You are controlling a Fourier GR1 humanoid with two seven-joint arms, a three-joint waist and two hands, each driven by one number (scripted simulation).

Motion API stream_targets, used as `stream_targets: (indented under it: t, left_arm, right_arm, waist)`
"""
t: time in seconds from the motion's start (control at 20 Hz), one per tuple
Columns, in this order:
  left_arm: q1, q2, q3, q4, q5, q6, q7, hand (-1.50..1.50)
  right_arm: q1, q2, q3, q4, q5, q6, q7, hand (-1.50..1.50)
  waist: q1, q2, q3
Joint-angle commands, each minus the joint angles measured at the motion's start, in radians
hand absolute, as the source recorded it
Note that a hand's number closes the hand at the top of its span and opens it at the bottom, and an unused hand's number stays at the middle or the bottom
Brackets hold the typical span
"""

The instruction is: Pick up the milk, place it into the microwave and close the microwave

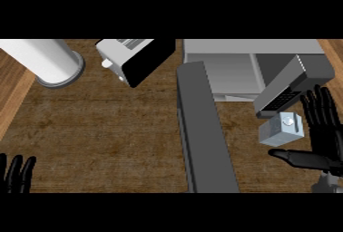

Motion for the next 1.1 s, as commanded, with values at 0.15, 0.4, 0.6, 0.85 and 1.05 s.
stream_targets:
  t: [0.15,0.4,0.6,0.85,1.05]
  left_arm:
    - [0.039,0.007,0.035,0.025,0.029,-0.050,-0.047,-1.50]
    - [0.021,-0.005,-0.031,-0.003,-0.020,-0.007,-0.020,-1.50]
    - [0.048,0.017,0.029,-0.031,0.048,-0.046,-0.015,-1.50]
    - [0.052,0.017,0.048,-0.004,0.066,-0.062,-0.030,-1.50]
    - [0.051,-0.005,-0.042,0.031,0.004,-0.032,-0.094,-1.50]
  right_arm:
    - [0.048,-0.012,-0.026,0.166,0.046,0.044,-0.188,-1.50]
    - [-0.035,-0.075,-0.075,0.325,0.021,0.094,-0.238,-1.50]
    - [-0.034,-0.067,-0.061,0.355,0.060,0.079,-0.307,-1.50]
    - [-0.087,-0.093,-0.051,0.468,0.095,0.096,-0.383,-1.50]
    - [-0.089,-0.124,-0.066,0.605,0.111,0.135,-0.498,-1.50]
  waist:
    - [0.001,-0.001,0.000]
    - [0.002,0.000,0.000]
    - [0.001,0.000,0.000]
    - [0.001,0.000,0.000]
    - [0.002,0.000,0.000]
